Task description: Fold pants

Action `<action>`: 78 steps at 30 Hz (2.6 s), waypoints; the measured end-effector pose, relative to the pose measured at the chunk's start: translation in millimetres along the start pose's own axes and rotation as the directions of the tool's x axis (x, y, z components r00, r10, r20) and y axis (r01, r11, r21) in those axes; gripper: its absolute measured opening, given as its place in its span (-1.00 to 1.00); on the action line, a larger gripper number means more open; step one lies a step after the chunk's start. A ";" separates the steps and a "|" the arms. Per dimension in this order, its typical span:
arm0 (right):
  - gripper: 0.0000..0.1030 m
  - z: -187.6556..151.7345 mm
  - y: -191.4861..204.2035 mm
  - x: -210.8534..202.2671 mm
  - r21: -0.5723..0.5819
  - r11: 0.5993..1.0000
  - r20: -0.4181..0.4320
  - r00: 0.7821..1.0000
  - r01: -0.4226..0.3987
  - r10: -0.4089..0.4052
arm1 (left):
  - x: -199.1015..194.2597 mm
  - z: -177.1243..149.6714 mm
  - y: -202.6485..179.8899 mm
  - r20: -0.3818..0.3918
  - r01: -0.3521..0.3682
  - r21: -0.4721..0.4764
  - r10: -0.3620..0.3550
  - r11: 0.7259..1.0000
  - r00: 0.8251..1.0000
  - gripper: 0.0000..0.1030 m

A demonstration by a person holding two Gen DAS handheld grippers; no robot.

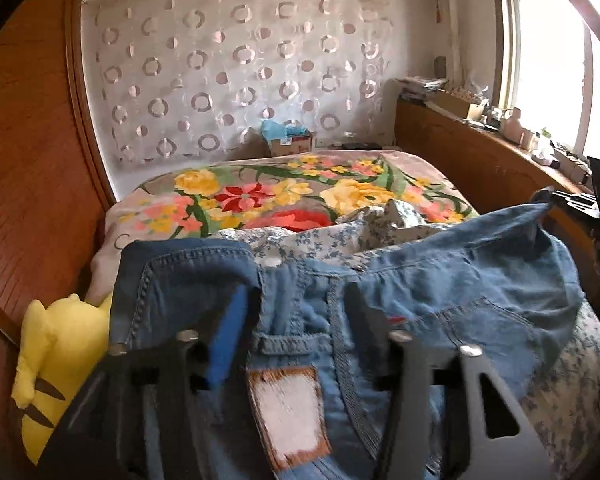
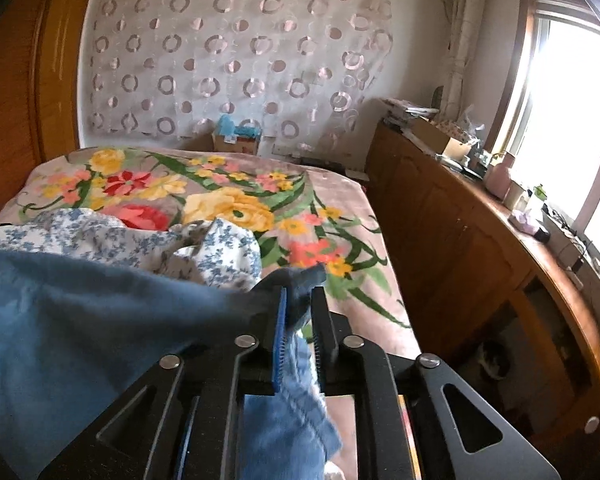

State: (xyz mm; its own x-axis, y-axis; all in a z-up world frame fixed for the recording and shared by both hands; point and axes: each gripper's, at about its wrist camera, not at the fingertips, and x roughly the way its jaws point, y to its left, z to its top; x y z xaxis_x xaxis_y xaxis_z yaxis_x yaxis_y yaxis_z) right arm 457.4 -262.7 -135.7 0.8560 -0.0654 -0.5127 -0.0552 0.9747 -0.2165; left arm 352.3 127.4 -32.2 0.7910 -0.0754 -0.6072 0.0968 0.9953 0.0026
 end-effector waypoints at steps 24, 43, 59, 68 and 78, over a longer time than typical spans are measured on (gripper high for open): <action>-0.17 -90.4 -30.9 -51.0 0.024 0.950 -0.163 0.937 -0.311 0.310 | -45.3 -94.0 -10.3 -0.080 0.007 -0.025 -0.009 1.000 0.997 0.39; 0.01 -86.4 -4.2 -23.5 -0.064 0.946 -0.223 0.929 -0.317 0.296 | -28.7 -109.8 -36.1 -0.130 0.030 0.042 -0.024 0.999 0.991 -0.33; -0.88 -91.6 8.5 -29.7 -0.096 0.920 -0.221 0.909 -0.381 0.354 | -50.2 -86.7 -36.7 -0.034 -0.044 0.003 0.044 0.999 0.998 -0.87; -0.91 -93.3 2.8 -60.4 -0.104 0.944 -0.121 0.946 -0.315 0.302 | -87.3 -69.6 -35.7 0.045 -0.047 0.027 0.046 0.999 0.998 -0.89; -0.91 -123.6 5.8 -116.6 -0.106 0.942 -0.073 0.948 -0.317 0.311 | -131.7 -80.4 -21.2 0.085 -0.050 -0.005 0.050 0.999 0.995 -0.89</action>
State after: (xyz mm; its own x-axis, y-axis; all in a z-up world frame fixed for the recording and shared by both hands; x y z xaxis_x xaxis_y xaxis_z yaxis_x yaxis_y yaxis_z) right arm 293.7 -275.9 -179.8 0.7567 0.2252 -0.6138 -0.3780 0.9167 -0.1297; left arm 197.6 121.1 -16.2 0.8435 -0.0302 -0.5363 0.0542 0.9981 0.0292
